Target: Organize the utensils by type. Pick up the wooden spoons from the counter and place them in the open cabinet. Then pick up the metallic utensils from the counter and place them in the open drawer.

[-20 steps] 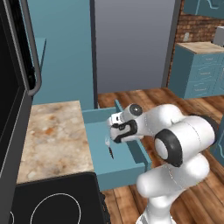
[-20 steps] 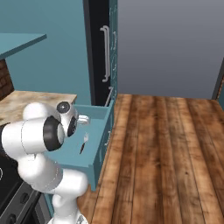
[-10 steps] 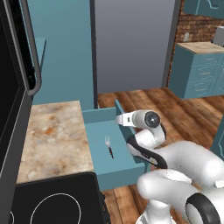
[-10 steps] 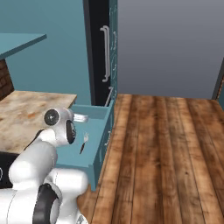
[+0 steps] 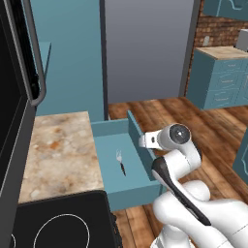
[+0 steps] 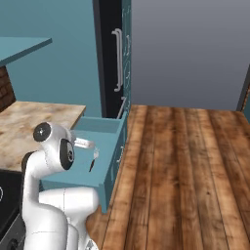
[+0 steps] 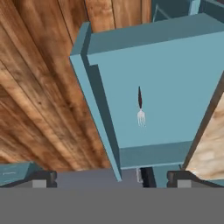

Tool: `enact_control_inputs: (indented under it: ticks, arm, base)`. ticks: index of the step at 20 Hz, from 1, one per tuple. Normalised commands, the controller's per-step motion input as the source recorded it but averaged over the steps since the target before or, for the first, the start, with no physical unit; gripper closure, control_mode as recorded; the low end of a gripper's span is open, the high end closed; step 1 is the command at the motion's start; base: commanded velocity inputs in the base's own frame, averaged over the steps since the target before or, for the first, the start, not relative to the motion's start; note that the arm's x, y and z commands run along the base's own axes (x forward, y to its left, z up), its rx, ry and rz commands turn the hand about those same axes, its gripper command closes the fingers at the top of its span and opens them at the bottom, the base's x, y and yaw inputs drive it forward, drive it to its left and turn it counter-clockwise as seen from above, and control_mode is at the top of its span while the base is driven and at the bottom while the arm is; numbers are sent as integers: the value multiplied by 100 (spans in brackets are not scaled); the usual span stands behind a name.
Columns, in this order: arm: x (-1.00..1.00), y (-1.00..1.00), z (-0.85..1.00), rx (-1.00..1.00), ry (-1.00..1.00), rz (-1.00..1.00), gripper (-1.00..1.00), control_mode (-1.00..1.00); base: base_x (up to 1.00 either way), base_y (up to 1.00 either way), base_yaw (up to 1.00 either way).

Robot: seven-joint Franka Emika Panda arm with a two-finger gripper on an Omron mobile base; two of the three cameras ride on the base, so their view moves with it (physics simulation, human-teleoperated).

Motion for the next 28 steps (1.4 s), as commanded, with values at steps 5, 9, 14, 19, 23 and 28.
enact_control_inputs:
  ticks: [5, 9, 14, 19, 23, 28]
  arm:
    - [-70, -17, 0, 0, 20, -13, -100, -100]
    - [-20, -5, 0, 0, 4, -14, -100, -100]
    - [-10, -29, 0, 5, 1, -4, -100, -100]
    - [-10, -37, 0, 9, 0, 0, -100, -100]
    - [0, 0, 0, 0, 0, 0, -100, 100]
    - [0, 0, 0, 0, 0, 0, -100, 100]
  base:
    - [0, 0, 0]
    - [0, 0, 0]
    - [0, 0, 0]
    - [0, 0, 0]
    - [-37, -50, 7]
    - [-56, -31, 28]
